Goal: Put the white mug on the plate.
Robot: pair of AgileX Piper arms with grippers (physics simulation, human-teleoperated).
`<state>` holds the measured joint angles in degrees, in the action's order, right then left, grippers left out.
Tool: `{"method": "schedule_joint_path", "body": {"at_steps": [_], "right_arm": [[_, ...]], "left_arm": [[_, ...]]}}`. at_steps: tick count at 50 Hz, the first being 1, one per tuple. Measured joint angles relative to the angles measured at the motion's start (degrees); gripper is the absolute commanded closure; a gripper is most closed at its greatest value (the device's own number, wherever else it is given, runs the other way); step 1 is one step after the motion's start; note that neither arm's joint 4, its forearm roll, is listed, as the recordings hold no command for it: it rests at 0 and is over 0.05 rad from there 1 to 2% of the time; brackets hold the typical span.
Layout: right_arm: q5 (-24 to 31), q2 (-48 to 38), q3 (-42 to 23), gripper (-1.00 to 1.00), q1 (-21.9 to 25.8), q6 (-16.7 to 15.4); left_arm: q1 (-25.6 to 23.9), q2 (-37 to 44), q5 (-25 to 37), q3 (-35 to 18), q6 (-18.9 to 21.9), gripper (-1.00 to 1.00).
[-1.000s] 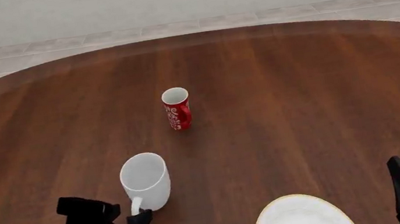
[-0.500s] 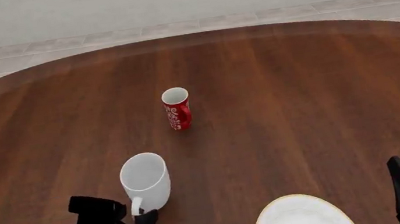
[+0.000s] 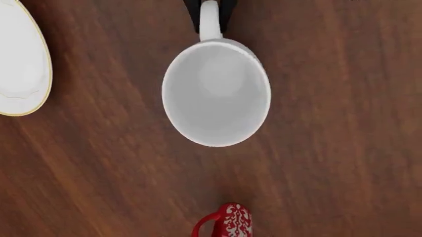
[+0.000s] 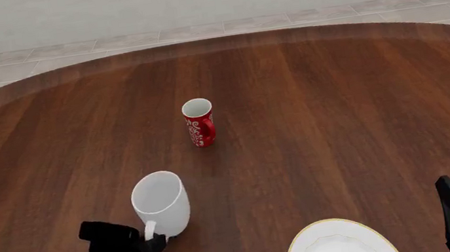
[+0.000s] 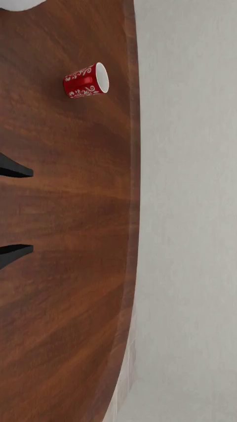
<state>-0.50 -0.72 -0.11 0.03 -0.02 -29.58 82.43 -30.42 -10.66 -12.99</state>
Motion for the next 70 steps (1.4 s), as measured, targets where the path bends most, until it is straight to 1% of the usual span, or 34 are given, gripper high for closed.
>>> {"method": "schedule_joint_path", "body": {"at_steps": [10, 15, 24, 31, 41, 47, 61, 70], "right_arm": [[0.00, 0.00, 0.00, -1.00, 0.00, 0.00], [0.00, 0.00, 0.00, -1.00, 0.00, 0.00], [0.00, 0.00, 0.00, -1.00, 0.00, 0.00], [0.00, 0.00, 0.00, -1.00, 0.00, 0.00], [0.00, 0.00, 0.00, -1.00, 0.00, 0.00], [0.00, 0.00, 0.00, -1.00, 0.00, 0.00], [0.00, 0.00, 0.00, -1.00, 0.00, 0.00], [0.00, 0.00, 0.00, -1.00, 0.00, 0.00]], "left_arm": [[0.82, -1.32, 0.71, 0.39, 2.07, 1.00], [1.08, -3.14, 2.14, 0.63, 3.37, 1.00], [0.87, -9.50, 6.95, 0.99, 5.24, 1.00], [0.23, -16.82, 12.18, 1.29, 6.88, 1.00], [-2.29, -25.21, 19.18, 0.88, 7.86, 1.00], [-4.91, -28.86, 22.13, 0.35, 7.88, 1.00], [-9.73, -32.71, 25.14, -0.43, 8.66, 1.00], [-12.16, -35.51, 28.37, -1.85, 8.83, 1.00]]}}
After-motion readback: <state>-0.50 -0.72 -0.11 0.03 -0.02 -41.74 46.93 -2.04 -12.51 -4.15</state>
